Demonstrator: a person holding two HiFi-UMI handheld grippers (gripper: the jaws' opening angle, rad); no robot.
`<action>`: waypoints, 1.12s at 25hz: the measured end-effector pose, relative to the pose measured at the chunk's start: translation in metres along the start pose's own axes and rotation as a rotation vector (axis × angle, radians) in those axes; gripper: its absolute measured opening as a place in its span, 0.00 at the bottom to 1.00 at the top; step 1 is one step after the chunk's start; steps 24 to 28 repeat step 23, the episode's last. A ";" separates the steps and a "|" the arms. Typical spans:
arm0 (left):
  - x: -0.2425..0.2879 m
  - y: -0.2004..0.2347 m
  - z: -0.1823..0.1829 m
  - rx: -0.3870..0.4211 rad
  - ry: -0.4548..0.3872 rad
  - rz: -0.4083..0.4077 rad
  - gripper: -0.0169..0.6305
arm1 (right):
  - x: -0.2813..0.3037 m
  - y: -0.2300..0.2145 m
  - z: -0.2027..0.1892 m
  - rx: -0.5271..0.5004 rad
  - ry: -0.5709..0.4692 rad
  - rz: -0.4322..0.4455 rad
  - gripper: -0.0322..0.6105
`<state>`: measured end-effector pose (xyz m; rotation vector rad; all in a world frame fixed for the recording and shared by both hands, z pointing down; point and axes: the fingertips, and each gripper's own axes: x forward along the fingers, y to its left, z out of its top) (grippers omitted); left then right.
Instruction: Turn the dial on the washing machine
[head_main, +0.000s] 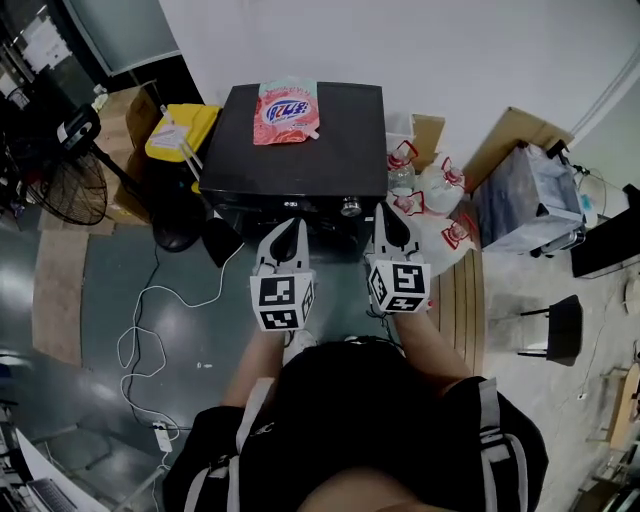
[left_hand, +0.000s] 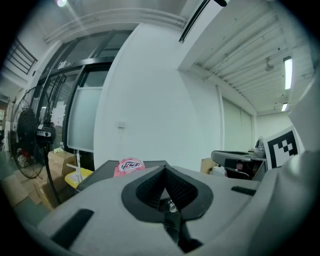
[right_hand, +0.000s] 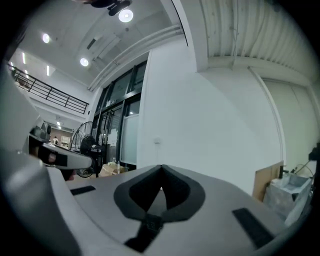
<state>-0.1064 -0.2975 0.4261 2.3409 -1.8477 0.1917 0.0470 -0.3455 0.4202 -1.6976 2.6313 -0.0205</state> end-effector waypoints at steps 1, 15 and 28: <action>0.000 -0.002 0.001 0.003 0.000 -0.004 0.02 | -0.001 0.000 0.001 -0.001 0.000 -0.001 0.06; -0.011 0.005 0.004 0.010 -0.001 0.011 0.02 | 0.001 0.014 0.003 0.023 0.001 0.025 0.06; -0.014 0.005 0.001 0.013 0.005 0.017 0.02 | -0.001 0.016 0.000 0.020 0.003 0.036 0.06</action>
